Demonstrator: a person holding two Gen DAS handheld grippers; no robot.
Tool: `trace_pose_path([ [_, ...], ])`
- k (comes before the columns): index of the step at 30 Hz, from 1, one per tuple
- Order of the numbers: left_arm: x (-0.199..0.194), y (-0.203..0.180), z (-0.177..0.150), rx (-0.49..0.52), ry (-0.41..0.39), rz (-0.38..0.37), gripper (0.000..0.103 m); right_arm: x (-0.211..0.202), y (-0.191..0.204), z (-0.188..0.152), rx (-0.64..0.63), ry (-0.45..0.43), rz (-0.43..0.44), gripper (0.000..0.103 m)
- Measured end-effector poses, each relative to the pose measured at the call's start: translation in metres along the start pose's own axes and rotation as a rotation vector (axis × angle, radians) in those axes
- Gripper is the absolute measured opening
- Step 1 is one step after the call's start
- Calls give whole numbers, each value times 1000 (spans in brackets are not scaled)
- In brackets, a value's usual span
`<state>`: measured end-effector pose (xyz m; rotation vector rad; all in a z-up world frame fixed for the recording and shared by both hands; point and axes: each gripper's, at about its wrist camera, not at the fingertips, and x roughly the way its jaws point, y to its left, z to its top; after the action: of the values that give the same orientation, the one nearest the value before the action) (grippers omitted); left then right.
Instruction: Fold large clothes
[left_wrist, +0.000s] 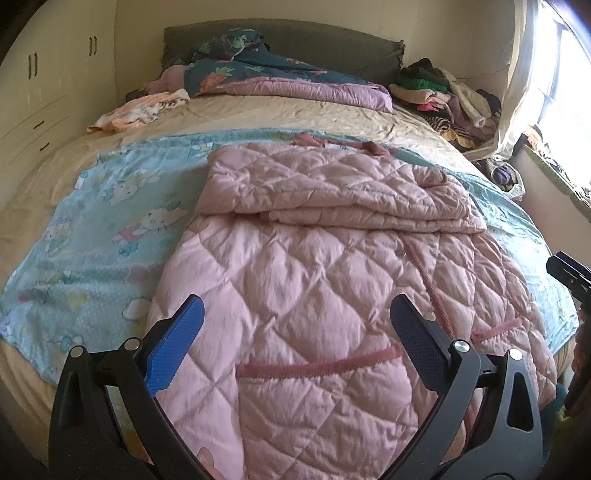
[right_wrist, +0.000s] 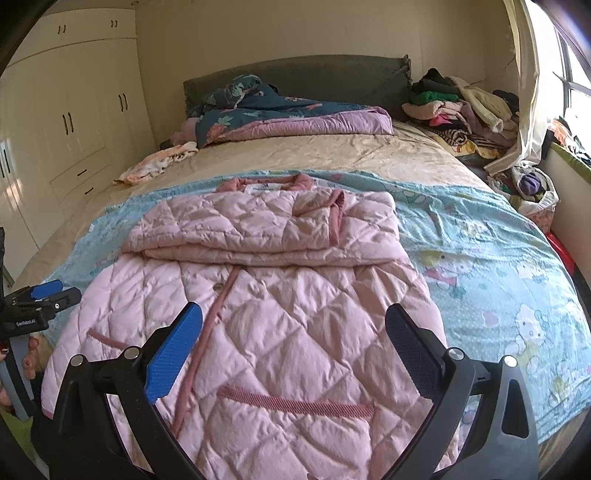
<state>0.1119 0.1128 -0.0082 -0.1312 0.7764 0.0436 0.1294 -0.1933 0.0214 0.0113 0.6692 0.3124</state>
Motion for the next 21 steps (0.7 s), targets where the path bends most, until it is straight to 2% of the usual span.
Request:
trace_pose_path([
  [21,3,29,-44,-2,66,77,95,-3,-43,-61,21,98,-84,99],
])
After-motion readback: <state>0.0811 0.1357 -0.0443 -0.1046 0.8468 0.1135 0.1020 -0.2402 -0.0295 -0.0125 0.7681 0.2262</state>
